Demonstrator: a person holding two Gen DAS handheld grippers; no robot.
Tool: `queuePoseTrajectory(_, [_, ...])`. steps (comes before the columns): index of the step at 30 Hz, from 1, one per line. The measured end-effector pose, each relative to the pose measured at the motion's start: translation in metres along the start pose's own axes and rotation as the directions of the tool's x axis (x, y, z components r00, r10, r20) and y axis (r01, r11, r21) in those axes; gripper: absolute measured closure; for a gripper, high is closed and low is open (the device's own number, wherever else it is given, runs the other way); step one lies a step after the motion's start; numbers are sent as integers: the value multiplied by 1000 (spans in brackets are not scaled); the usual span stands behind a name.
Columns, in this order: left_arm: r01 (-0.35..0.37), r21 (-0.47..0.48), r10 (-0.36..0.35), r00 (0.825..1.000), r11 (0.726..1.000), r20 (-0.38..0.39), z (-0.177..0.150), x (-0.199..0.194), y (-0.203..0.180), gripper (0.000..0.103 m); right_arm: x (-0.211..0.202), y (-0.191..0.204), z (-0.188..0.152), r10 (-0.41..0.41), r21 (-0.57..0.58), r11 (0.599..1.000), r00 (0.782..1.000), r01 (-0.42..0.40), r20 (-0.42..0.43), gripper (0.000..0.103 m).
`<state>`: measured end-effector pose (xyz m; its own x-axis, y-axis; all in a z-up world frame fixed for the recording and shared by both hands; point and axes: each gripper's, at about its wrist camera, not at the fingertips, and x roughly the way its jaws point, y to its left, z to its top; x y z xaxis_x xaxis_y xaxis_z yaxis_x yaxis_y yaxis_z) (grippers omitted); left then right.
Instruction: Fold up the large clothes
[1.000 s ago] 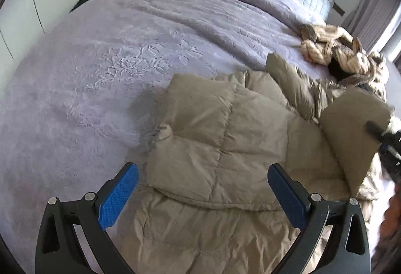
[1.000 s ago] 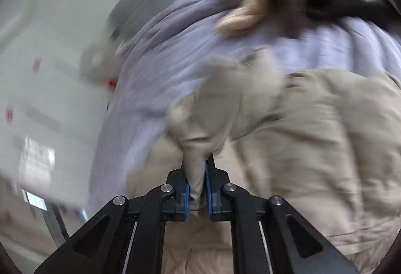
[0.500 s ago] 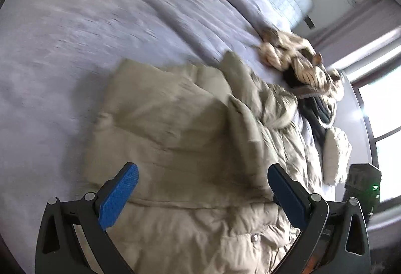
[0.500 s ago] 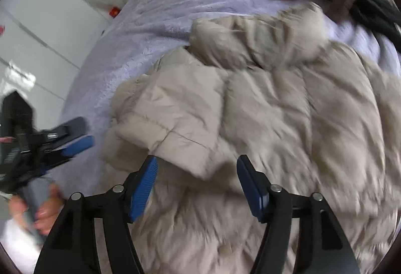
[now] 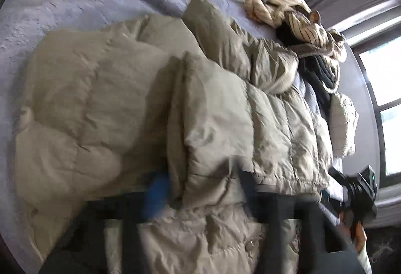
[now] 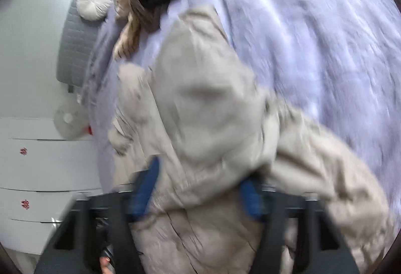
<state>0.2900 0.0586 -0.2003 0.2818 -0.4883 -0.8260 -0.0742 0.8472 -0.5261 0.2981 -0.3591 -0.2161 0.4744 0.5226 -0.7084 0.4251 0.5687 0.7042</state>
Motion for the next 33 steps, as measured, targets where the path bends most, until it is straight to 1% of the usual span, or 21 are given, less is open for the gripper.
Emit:
queuePoseTrajectory(1, [-3, 4, 3, 1000, 1000, -4, -3, 0, 1, 85, 1, 2, 3, -10, -13, 1000, 1000, 10, 4, 97])
queuePoseTrajectory(3, [-12, 37, 11, 1000, 999, 21, -14, -7, -4, 89, 2, 4, 4, -21, -40, 999, 1000, 21, 9, 97])
queuePoseTrajectory(5, [-46, 70, 43, 998, 997, 41, -27, -13, -5, 89, 3, 0, 1, -38, -76, 996, 999, 37, -4, 97])
queuePoseTrajectory(8, [-93, 92, 90, 995, 991, 34, -40, -5, -1, 89, 13, -17, 1, -57, -70, 996, 998, 55, -27, 97])
queuePoseTrajectory(10, [-83, 84, 81, 996, 993, 28, -43, -4, 5, 89, 17, -29, 1, -36, -38, 999, 999, 35, -29, 97])
queuePoseTrajectory(12, [-80, 74, 78, 997, 994, 26, -43, -8, 9, 89, 17, -31, -1, -34, -44, 998, 999, 33, -24, 97])
queuePoseTrajectory(14, [-143, 117, 137, 989, 983, 58, -44, -23, 6, 89, 16, -30, -1, -38, -58, 998, 999, 37, -24, 97])
queuePoseTrajectory(16, [-225, 161, 213, 973, 961, 90, -45, -36, 5, 89, 16, -30, 0, -38, -55, 998, 999, 37, -23, 97])
queuePoseTrajectory(17, [-253, 168, 239, 966, 953, 99, -44, -43, 6, 89, 15, -29, 0, -40, -55, 998, 999, 38, -22, 97])
queuePoseTrajectory(19, [-264, 160, 247, 962, 951, 115, -40, -57, 11, 89, 15, -30, 1, -41, -56, 998, 999, 39, -24, 97])
queuePoseTrajectory(20, [-262, 155, 244, 961, 952, 128, -38, -63, 10, 89, 8, -32, -3, -43, -60, 997, 999, 41, -25, 97])
queuePoseTrajectory(23, [-248, 174, 219, 960, 953, 174, -29, -68, -6, 89, 4, -20, -9, -76, -96, 993, 997, 73, -33, 95])
queuePoseTrajectory(25, [-242, 191, 208, 961, 951, 184, -22, -57, -20, 89, 0, -12, -12, -111, -144, 984, 992, 103, -52, 84])
queuePoseTrajectory(26, [-252, 200, 216, 959, 947, 183, -17, -45, -28, 89, -1, -5, -15, -124, -174, 978, 990, 111, -66, 69])
queuePoseTrajectory(27, [-283, 208, 247, 952, 936, 181, -13, -30, -33, 89, -4, 1, -17, -127, -198, 974, 989, 109, -78, 48])
queuePoseTrajectory(28, [-323, 212, 288, 941, 922, 179, -10, -16, -36, 89, -6, 7, -19, -128, -217, 970, 988, 107, -83, 38])
queuePoseTrajectory(30, [-384, 204, 360, 921, 900, 147, -8, 9, -31, 89, -20, 27, -25, -121, -300, 949, 990, 95, -69, 37])
queuePoseTrajectory(31, [-385, 193, 365, 922, 902, 132, -8, 16, -25, 89, -32, 39, -26, -92, -350, 934, 995, 72, -40, 37])
queuePoseTrajectory(33, [-379, 170, 361, 924, 910, 125, -8, 19, -16, 89, -54, 50, -19, -31, -402, 915, 999, 42, 33, 37])
